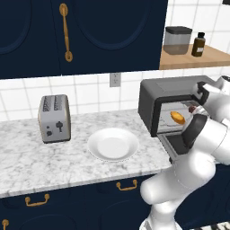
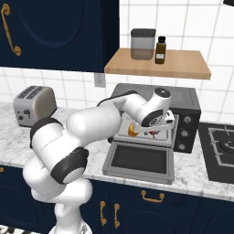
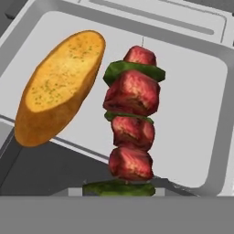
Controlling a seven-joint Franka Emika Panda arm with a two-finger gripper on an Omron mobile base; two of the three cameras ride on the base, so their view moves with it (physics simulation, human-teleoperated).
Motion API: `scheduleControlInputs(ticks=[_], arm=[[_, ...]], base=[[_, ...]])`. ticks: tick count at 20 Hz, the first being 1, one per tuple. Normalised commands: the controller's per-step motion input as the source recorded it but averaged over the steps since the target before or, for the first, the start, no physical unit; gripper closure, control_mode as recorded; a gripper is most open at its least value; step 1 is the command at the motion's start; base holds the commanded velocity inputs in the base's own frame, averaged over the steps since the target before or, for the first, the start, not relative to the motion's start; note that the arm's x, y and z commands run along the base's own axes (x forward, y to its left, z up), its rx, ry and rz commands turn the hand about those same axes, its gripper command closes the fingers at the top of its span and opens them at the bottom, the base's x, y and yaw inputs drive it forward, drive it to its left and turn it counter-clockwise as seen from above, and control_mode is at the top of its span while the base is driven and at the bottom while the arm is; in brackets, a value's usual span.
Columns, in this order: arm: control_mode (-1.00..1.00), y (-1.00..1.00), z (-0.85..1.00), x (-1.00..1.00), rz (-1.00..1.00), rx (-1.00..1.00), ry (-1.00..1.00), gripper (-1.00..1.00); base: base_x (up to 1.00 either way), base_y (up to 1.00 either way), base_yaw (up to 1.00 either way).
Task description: Pick up the kebab skewer and baguette bread, and place them inside the toaster oven. Close the toaster oven door and start by setting the timer.
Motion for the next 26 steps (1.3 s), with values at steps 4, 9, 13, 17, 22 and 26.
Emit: scheduleControlInputs(ticks=[4, 9, 13, 17, 22, 26], arm=[[-1.0, 0.0, -0.07, 0.27, 0.0, 0.0, -0.02, 1.0], [-1.0, 0.0, -0.13, 0.12, -0.02, 0.03, -0.07, 1.0], [-1.0, 0.0, -0.05, 0.13, -0.09, 0.03, -0.12, 1.0], [-1.0, -0.01, -0.19, 0.0, -0.1, 0.02, -0.06, 1.0], [-1.0, -0.08, -0.23, 0.0, -0.03, 0.0, 0.0, 1.0], [-1.0, -0.03, 0.0, 0.0, 0.0, 0.0, 0.0, 1.0]], base=[[0.0, 0.0, 0.0], [0.0, 0.0, 0.0], [0.0, 0.0, 0.0], [0.0, 0.0, 0.0], [0.0, 0.0, 0.0], [0.0, 0.0, 0.0]])
